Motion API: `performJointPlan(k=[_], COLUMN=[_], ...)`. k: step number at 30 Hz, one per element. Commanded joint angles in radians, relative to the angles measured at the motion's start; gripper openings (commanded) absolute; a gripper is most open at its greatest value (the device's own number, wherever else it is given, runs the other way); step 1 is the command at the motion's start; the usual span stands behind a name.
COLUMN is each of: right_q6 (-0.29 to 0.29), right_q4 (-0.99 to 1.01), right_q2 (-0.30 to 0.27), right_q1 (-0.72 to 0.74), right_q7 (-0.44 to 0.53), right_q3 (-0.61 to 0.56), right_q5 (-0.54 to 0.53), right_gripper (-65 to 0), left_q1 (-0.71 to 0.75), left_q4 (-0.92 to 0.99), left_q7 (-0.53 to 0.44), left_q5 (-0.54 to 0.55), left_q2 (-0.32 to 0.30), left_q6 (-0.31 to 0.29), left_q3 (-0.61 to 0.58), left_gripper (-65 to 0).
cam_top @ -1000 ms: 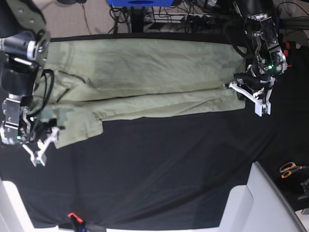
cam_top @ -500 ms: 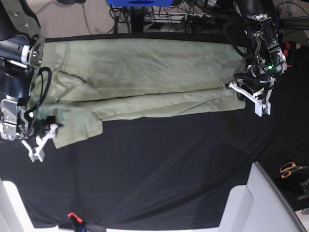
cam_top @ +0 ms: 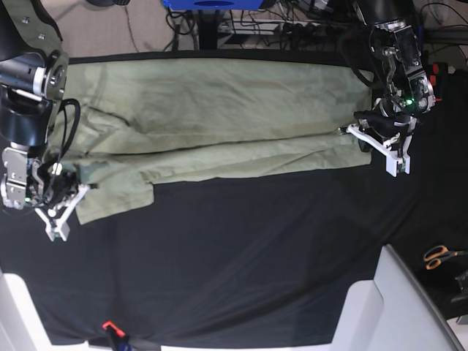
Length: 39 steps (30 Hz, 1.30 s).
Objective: Fold the T-shirt properly
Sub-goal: 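Drag the held shirt edges with both grippers away from the robot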
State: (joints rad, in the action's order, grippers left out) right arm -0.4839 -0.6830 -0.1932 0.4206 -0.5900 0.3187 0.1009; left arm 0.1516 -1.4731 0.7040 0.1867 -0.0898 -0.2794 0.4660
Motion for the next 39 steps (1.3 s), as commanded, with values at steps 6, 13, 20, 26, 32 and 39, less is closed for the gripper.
performJointPlan(k=[6,13,20,26,32,39], right_q6=[-0.005,-0.005,-0.005,-0.005,-0.005,-0.005], right_q4=[-0.208,-0.513,-0.673,-0.812,-0.903,-0.926], right_q2=[0.001,0.036,0.071,0.091,0.114,0.12], right_q1=[-0.067,-0.157,-0.24,-0.317,-0.381,-0.447], right_q7=[-0.071,-0.262,-0.374,-0.439,-0.502,-0.516], right_q3=[0.0,-0.002,-0.002,-0.002,0.004,0.006], right_q5=[0.0,0.0,0.0,0.0,0.0,0.0], right_gripper=[-65.0,-65.0,-65.0,-65.0,-65.0,-65.0], left_q1=[-0.01,-0.011,-0.011,-0.011,-0.01,-0.005], left_q4=[-0.019,-0.019,-0.019,-0.021,-0.021,-0.021], left_q7=[-0.017,-0.017,-0.017,-0.017,-0.017,-0.017], left_q5=[0.006,0.006,0.006,0.006,0.004,0.004], left_q2=[-0.012,-0.012,-0.014,-0.029,-0.049,-0.049], left_q6=[0.001,0.001,0.001,0.001,0.001,0.001], left_q3=[0.004,0.004,0.003,0.001,-0.008,-0.01], left_gripper=[-65.0,-65.0,-65.0,-65.0,-65.0,-65.0])
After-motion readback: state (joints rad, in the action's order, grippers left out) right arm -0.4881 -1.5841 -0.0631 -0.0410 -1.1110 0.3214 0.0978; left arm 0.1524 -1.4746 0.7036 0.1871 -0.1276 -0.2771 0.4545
